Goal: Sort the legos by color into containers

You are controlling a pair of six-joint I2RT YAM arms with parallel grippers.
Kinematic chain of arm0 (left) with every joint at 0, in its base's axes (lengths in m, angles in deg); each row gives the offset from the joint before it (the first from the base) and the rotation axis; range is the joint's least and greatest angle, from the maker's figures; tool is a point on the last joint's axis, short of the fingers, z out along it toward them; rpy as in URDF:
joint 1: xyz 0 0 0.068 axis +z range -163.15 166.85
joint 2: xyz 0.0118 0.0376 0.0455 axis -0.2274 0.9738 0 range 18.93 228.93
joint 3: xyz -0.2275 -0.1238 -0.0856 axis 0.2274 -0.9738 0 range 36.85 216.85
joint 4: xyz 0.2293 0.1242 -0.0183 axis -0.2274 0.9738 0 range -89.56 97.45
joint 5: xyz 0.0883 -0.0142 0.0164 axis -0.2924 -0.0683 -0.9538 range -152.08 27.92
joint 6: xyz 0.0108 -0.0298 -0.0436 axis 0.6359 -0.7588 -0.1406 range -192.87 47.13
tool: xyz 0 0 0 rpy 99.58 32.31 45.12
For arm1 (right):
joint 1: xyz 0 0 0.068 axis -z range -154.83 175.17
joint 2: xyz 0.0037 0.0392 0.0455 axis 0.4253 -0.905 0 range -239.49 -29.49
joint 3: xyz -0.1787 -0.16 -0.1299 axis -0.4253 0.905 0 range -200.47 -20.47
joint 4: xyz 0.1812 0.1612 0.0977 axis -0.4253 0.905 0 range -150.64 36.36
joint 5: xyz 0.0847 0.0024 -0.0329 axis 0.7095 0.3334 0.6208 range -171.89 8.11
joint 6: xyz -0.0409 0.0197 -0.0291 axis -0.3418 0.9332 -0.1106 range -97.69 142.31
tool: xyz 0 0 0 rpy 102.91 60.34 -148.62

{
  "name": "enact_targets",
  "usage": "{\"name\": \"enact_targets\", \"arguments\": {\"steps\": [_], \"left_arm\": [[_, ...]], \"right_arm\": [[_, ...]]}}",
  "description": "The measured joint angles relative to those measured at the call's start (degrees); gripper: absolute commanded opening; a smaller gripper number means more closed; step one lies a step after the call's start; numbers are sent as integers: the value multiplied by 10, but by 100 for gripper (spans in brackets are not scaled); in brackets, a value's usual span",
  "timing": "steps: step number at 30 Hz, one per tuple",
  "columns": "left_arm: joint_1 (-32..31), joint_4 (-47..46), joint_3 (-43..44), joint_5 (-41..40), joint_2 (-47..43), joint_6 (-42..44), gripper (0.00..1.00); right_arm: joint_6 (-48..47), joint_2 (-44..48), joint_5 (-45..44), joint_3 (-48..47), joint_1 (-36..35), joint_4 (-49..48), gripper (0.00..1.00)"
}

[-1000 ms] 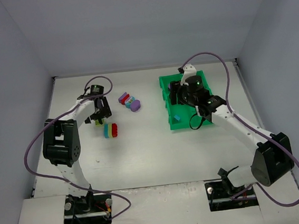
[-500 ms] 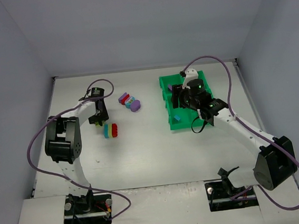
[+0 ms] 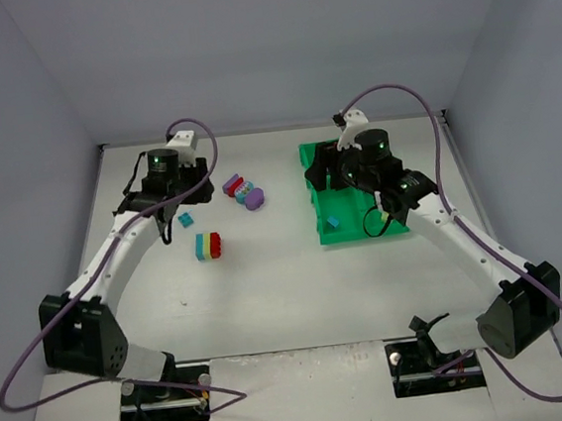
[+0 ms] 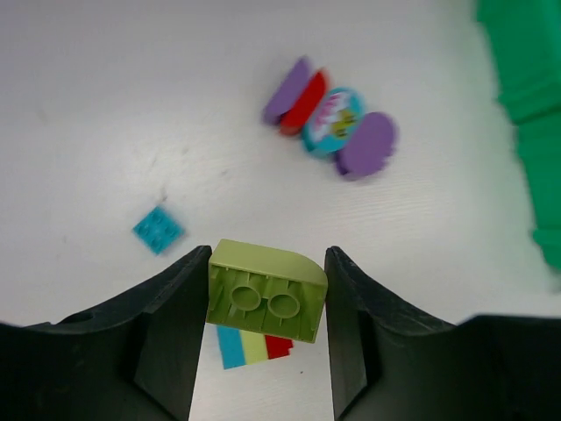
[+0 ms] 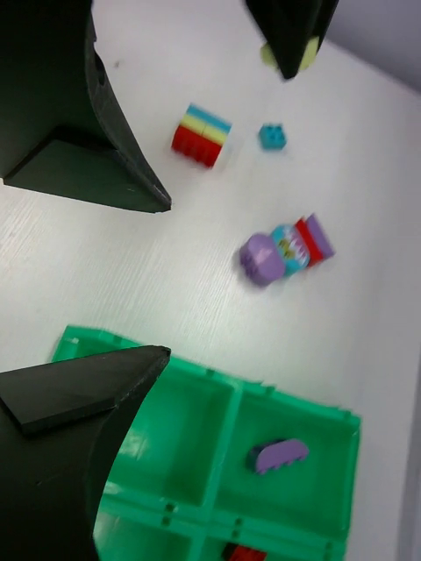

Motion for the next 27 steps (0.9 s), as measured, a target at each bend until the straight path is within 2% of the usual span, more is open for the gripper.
{"name": "enact_targets", "arguments": {"steps": [5,11,20,27], "left_arm": [[-83,-73,-42,84,-100,104,0],[-147,-96,-64,145,-132,195,0],[-190,-118,-65,179,-159,283,0],[-196,-130,-73,191,-158,314,0]], "right_arm": [[42,-19,68,-81,-4,9,58],[108,-71,160,-141,-9,17,59],[156,-129,250,-166,-33,34,58],[163,-138,284,-176,-47,33,55]]}}
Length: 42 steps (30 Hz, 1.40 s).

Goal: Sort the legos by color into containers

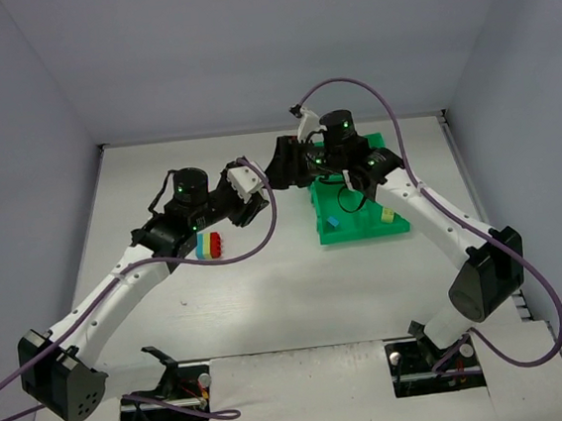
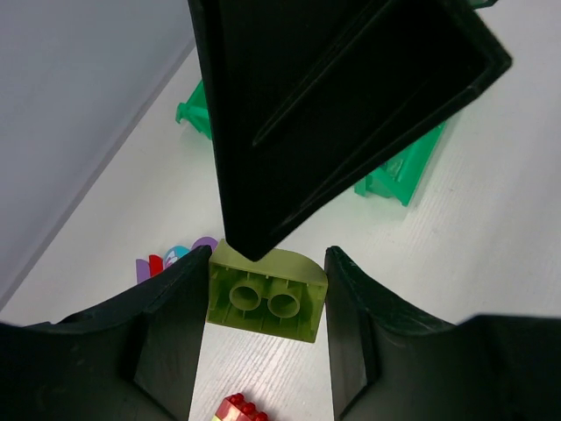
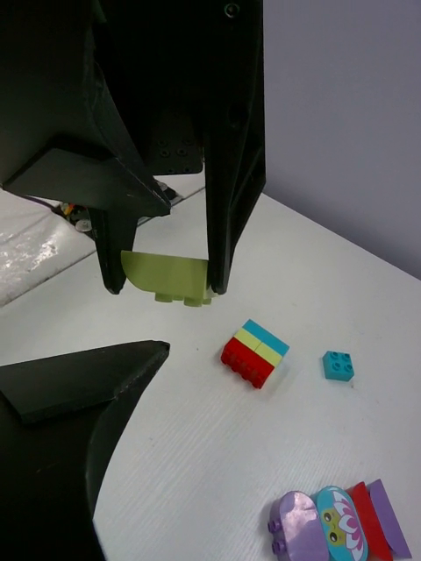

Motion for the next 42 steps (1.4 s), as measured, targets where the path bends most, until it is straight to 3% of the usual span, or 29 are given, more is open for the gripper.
{"name": "enact_targets", "arguments": {"steps": [14,19,23,24,26,27,30,31,32,42], "left_arm": [[0,-23,0,7,10,8,0],[0,-17,0,11,11,7,0],[1,-17,0,13,11,5,0],[1,-17,0,13,11,4,0],[1,-15,0,10,11,5,0],[1,-15,0,8,11,5,0],[0,-17,0,16,12,-2,37],[0,-17,0,18,12,-2,61],[-1,-19,0,18,12,-2,72],[3,-43,-28,-45,12,-63,76]], "right_arm": [[-6,-5,33,0,-20,0,50],[-11,-18,34,0,-21,-1,42],[-19,-27,30,0,-21,1,23],[-22,-30,28,0,-21,2,12],[-20,-31,23,0,-21,4,1],[-18,-31,20,0,-21,5,0],[-27,-31,19,1,-25,-4,0],[-29,-31,18,1,-26,-5,0],[-31,-31,15,3,-26,-5,0],[-75,-7,-60,58,7,10,0]]}}
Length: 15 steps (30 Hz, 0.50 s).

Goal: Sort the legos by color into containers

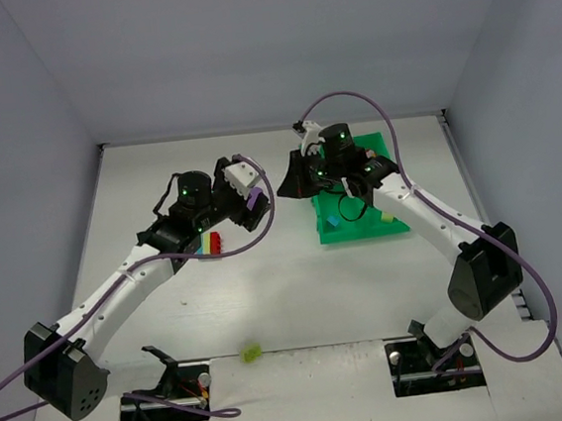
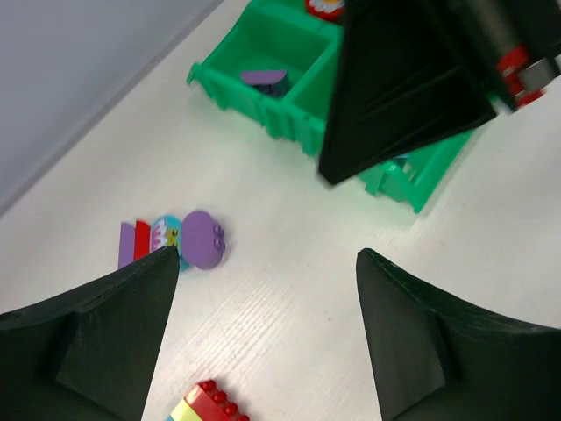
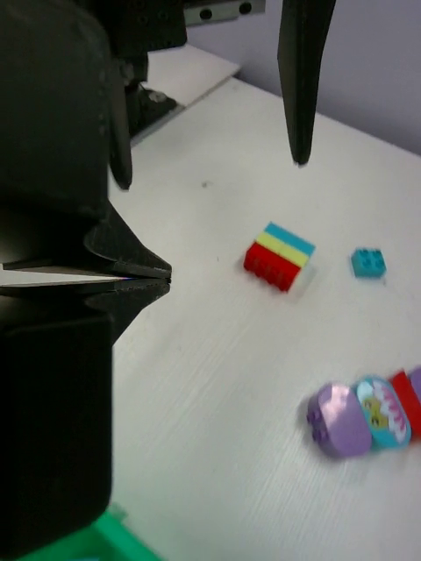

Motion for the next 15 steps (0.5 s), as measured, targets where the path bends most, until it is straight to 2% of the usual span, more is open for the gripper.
{"name": "enact_targets", "arguments": {"steps": [3,5,7,10,15], "left_arm": [[13,-1,-16,-35,-1,-41,76],[30,3,-22,-57,-3,-75,76],[44,16,-25,-77,-11,-108,76],[62,41,-30,-108,-37,-153,76],[83,86,-31,-148,-78,-220,76]], "right_arm": [[-17,13,-42,27,13,3,3],[-28,20,-68,45,16,10,12],[-37,26,-85,60,15,16,16],[-46,39,-113,84,15,21,32],[-80,59,-144,115,2,23,46]]}}
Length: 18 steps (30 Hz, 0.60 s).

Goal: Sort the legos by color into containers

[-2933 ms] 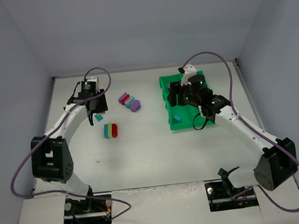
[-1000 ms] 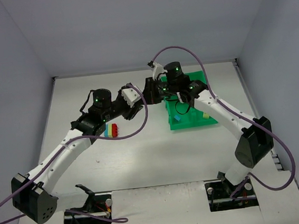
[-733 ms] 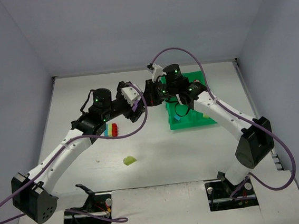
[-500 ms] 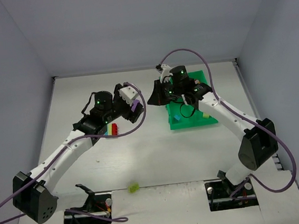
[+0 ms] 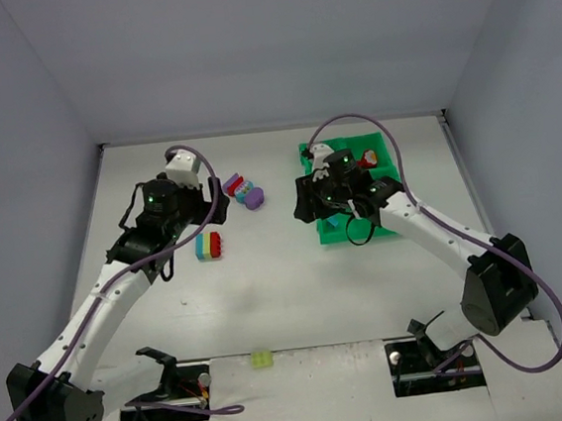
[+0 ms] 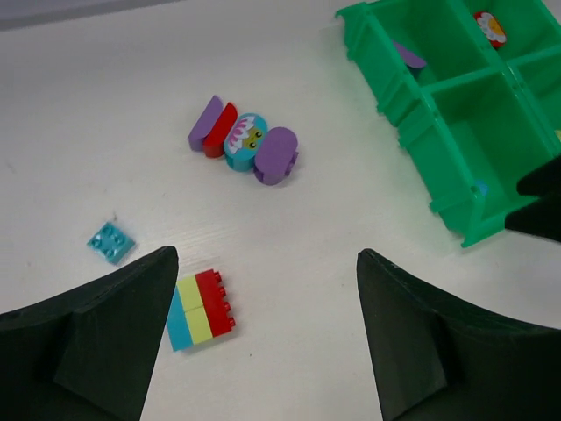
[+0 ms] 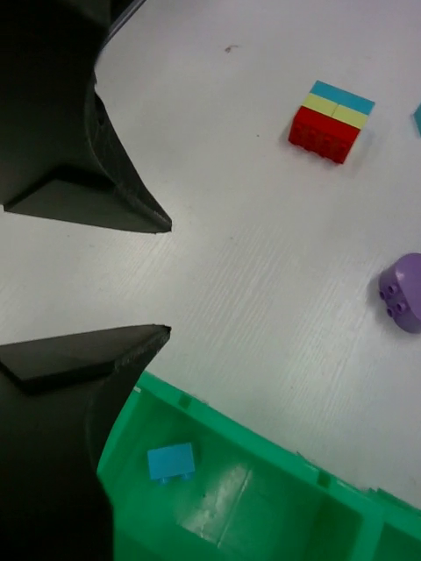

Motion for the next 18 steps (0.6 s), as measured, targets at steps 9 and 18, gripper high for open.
{"name": "enact_targets", "arguments": {"steps": [9,18], "left_arm": [[97,93,-5,-44,-14,-111,76],[122,159,2,-69,-6,-141,76]], "right_arm": [[-105,9,8,73,-148,1,65],[-193,-23,32,104,-316,4,76]]}}
